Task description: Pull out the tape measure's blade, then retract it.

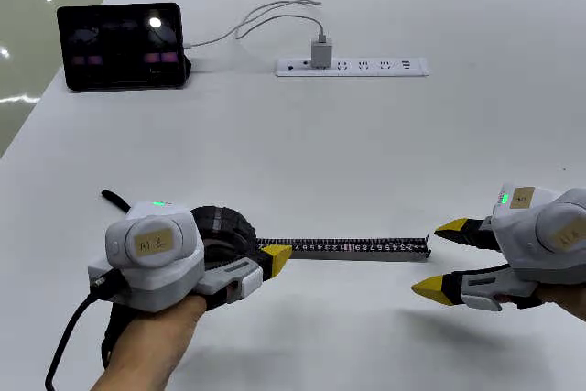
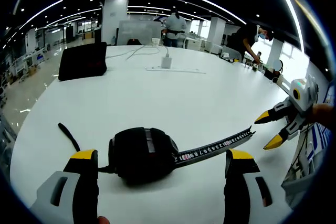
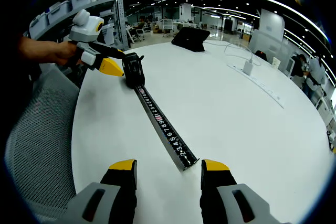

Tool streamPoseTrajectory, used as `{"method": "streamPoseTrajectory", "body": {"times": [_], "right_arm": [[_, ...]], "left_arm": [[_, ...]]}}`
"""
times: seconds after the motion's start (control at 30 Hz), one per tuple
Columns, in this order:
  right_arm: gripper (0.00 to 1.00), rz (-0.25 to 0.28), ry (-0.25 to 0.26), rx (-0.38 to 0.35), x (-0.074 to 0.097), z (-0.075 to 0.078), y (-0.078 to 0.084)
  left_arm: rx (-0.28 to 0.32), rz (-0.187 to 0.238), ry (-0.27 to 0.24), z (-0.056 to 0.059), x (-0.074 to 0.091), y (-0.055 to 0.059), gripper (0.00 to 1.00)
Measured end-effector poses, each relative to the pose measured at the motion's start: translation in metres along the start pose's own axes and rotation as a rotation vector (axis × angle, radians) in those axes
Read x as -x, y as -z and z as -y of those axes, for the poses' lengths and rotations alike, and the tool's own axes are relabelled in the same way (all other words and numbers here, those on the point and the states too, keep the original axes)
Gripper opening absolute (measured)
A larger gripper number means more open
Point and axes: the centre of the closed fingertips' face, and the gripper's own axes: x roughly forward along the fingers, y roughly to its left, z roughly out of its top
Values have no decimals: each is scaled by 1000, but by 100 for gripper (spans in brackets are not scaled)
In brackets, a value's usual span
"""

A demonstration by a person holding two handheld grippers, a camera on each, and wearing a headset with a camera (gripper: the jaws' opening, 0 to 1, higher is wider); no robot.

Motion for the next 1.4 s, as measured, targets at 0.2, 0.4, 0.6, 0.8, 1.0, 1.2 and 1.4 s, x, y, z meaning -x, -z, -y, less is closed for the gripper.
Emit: {"method": "streamPoseTrajectory", "body": {"times": [0.2, 0.4, 0.6, 0.8, 1.0, 1.2, 1.4], "right_arm": [[41, -25, -17, 36, -4, 10, 3], [37, -47, -43, 87, -7, 17, 4], [32, -80, -88, 154, -12, 19, 7], [26, -107, -131, 206, -16, 19, 9], [20, -122, -171, 252, -19, 19, 10], [18, -151, -207, 331, -22, 21, 14], [15, -159, -219, 348, -25, 24, 19]], "left_arm": [[11, -3, -2, -2, -4, 0, 98], [20, -1, -9, -4, -7, -1, 97], [28, -4, -12, -7, -10, -1, 97], [40, -4, -17, -9, -12, -2, 95], [57, -4, -25, -12, -16, -2, 91], [81, -2, -38, -16, -21, -3, 86], [106, 2, -48, -18, -24, -3, 81]]}}
